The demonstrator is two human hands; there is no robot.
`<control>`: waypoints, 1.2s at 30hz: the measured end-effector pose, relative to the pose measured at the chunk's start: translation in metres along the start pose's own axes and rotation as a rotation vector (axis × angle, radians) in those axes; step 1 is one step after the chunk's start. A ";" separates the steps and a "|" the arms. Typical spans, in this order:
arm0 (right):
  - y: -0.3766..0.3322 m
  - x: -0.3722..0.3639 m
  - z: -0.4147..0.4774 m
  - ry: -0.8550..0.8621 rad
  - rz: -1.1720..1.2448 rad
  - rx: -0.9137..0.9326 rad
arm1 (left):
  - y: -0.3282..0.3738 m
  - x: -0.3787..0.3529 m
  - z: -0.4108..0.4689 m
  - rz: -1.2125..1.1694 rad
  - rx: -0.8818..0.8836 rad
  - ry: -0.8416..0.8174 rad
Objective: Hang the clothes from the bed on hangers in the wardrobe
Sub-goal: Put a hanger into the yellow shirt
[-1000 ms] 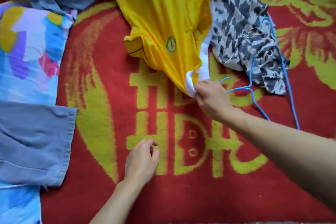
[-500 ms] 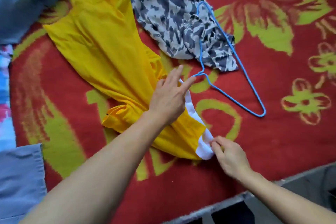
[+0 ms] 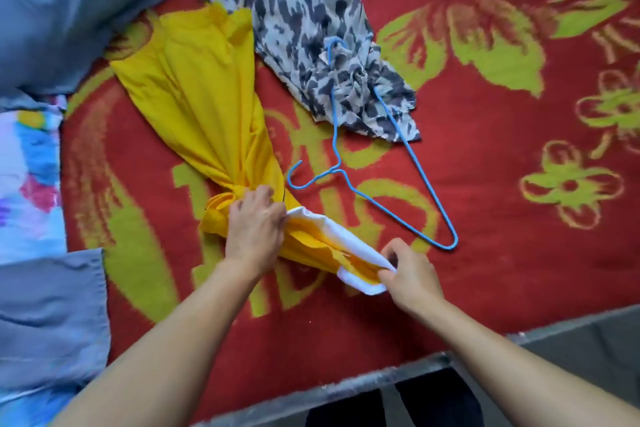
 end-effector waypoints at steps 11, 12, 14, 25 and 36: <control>-0.132 0.122 -0.063 0.130 0.470 0.374 | -0.002 0.155 -0.123 -0.191 0.214 0.201; -0.142 0.131 -0.076 0.143 0.483 0.398 | -0.002 0.173 -0.128 -0.214 0.228 0.228; -0.160 0.150 -0.105 0.153 0.505 0.467 | -0.004 0.208 -0.141 -0.251 0.236 0.300; -0.216 0.247 -0.297 0.207 0.426 0.956 | 0.006 0.395 -0.255 -0.787 0.405 0.742; -0.253 0.287 -0.310 0.181 0.318 0.860 | -0.010 0.434 -0.249 -0.540 0.281 0.756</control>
Point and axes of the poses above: each hand's wrist, its own z-axis towards the middle knuckle, its own x-axis out of the back of the hand, y = z × x, the point moved 2 cm from there along z, towards the middle knuckle, and after that the axes turned 13 degrees about z, right-handed, at the moved point
